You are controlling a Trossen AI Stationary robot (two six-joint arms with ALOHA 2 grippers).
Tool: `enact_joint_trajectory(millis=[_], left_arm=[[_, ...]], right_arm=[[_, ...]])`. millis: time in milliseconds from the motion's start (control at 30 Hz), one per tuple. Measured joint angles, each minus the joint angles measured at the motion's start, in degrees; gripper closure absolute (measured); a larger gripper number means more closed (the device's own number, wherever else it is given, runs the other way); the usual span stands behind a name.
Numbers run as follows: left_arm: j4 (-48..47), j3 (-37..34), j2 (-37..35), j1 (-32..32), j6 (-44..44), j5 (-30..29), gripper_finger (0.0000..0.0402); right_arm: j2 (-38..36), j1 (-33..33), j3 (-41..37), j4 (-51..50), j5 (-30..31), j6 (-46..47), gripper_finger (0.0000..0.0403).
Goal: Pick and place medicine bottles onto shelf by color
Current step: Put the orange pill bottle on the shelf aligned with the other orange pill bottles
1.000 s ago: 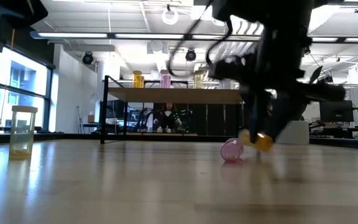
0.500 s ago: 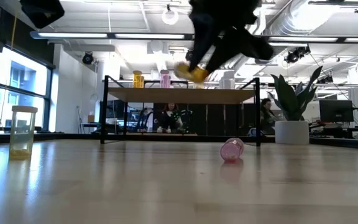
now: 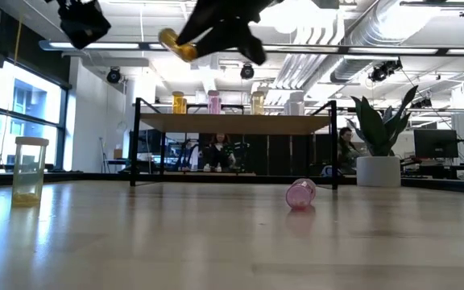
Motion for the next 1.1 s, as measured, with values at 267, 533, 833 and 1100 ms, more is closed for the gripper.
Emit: enact_joint_trajectory(millis=[267, 533, 833, 1100], left_arm=[[0.1, 0.0, 0.0, 10.7, 4.1, 7.0, 0.0186], [4.3, 0.0, 1.1, 19.3, 4.2, 13.0, 0.0186], [-0.2, 7.3, 5.4, 25.5, 10.0, 14.4, 0.0186], [-6.5, 14.3, 10.5, 28.7, 21.4, 13.9, 0.0186]], right_arm=[[0.0, -5.1, 0.0, 6.4, -10.7, -13.6, 0.0329], [0.0, -10.5, 0.0, 7.9, -17.9, -20.9, 0.0329], [0.0, -14.3, 0.0, 7.9, -21.2, -23.0, 0.0329], [0.0, -16.1, 0.0, 7.9, -22.0, -27.8, 0.0329]])
